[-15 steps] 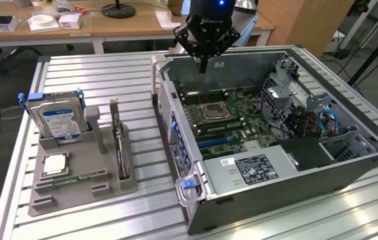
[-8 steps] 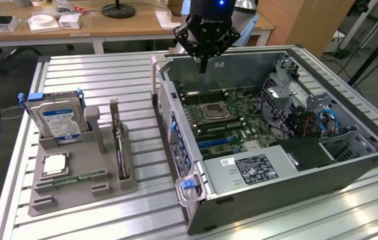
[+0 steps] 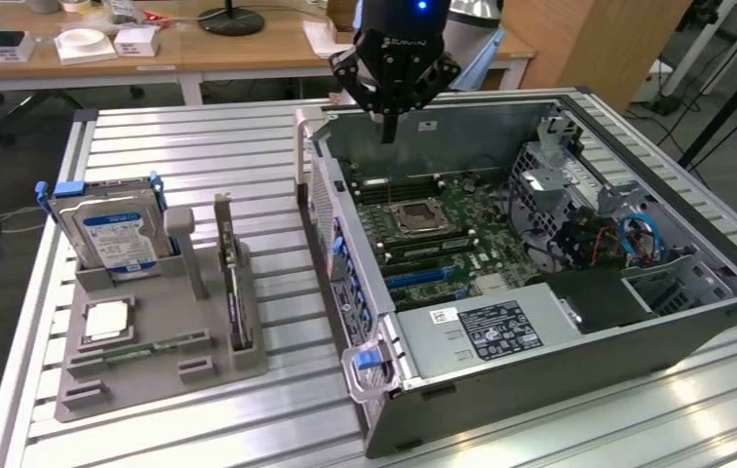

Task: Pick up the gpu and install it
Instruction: 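Reach for the gpu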

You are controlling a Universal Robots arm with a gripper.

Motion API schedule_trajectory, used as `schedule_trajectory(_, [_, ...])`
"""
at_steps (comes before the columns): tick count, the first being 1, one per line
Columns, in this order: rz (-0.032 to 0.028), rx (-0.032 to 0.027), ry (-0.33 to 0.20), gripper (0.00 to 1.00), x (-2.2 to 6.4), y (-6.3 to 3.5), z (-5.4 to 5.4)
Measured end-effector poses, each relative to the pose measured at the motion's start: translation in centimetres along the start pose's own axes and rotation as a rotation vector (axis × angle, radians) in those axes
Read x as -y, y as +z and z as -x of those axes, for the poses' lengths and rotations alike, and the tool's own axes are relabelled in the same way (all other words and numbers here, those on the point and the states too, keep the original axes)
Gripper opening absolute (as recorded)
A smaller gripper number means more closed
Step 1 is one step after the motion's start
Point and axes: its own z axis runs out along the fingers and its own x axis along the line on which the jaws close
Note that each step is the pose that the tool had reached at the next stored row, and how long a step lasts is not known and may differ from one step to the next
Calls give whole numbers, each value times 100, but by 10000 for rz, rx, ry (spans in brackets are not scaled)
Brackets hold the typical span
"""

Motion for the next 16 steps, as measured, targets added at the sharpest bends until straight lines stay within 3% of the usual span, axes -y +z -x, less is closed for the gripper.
schedule_trajectory(16, [0, 0, 0, 11, 17, 9, -220])
